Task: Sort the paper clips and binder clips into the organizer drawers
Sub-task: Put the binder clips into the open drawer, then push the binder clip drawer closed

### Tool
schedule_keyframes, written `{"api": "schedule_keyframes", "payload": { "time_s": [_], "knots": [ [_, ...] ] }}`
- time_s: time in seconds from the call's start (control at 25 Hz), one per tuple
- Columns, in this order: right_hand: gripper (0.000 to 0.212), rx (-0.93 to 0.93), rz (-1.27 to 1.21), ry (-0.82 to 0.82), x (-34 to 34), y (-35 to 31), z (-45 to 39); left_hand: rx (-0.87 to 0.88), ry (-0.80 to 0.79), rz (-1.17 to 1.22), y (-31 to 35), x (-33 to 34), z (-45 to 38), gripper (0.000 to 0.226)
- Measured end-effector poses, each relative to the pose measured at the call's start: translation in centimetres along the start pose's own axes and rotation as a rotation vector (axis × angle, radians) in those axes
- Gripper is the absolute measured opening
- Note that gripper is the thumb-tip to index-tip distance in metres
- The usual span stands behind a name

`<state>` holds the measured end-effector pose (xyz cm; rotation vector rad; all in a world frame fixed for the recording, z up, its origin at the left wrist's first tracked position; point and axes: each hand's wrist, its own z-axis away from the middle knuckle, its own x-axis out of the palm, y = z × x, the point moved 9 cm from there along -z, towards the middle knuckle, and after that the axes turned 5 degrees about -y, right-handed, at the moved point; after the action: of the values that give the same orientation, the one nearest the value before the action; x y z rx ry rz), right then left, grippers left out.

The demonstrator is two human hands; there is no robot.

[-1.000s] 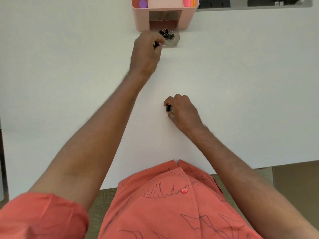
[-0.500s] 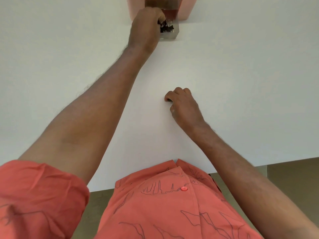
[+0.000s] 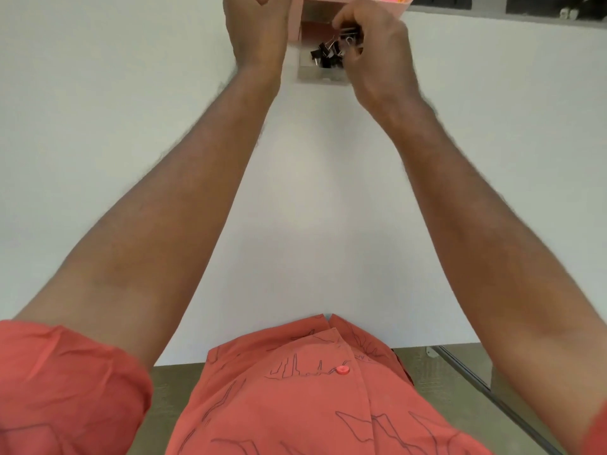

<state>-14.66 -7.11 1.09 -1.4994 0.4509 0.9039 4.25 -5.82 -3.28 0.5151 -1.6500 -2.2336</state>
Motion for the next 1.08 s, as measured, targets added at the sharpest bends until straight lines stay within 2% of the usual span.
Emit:
{"api": "schedule_keyframes", "payload": {
  "time_s": [0.12, 0.28, 0.36, 0.52, 0.6, 0.68, 0.76, 0.84, 0.96, 1.08],
  "knots": [
    [0.033, -0.015, 0.096, -0.084, 2.0, 0.2, -1.7, -0.105, -0.065, 0.044, -1.4, 0.4, -0.8, 0.025],
    [0.021, -0.024, 0.135, -0.087, 3.4, 1.1, -1.9, -0.088, -0.086, 0.074, -1.9, 1.1, -1.0, 0.031],
    [0.021, 0.012, 0.036, -0.028, 3.4, 1.7, -2.1, -0.092, -0.091, 0.107, -2.2, 1.3, -1.4, 0.032],
    [0.025, -0.043, -0.046, 0.205, 1.6, 1.4, -0.2, -0.124, -0.094, 0.193, -3.1, 1.6, -2.0, 0.032],
    [0.022, 0.082, -0.239, 0.317, 1.4, 2.9, 2.0, -0.130, -0.091, 0.211, -3.2, 1.6, -2.1, 0.033],
    [0.019, 0.331, -0.552, 0.362, 2.9, 5.6, 4.5, -0.127, -0.097, 0.221, -3.4, 1.7, -2.2, 0.035],
    [0.015, 0.609, -0.938, 0.318, 5.9, 7.7, 6.9, -0.124, -0.105, 0.240, -3.4, 2.0, -2.2, 0.036],
    [0.016, 0.799, -1.300, 0.245, 8.8, 7.9, 8.4, -0.132, -0.107, 0.263, -3.5, 2.1, -2.3, 0.034],
    [0.021, 0.896, -1.592, 0.147, 10.5, 6.9, 8.1, -0.145, -0.108, 0.284, -3.7, 2.1, -2.3, 0.035],
    [0.035, 0.923, -1.735, 0.073, 10.5, 5.7, 6.1, -0.146, -0.107, 0.289, -3.7, 2.0, -2.3, 0.037]
  ]
}}
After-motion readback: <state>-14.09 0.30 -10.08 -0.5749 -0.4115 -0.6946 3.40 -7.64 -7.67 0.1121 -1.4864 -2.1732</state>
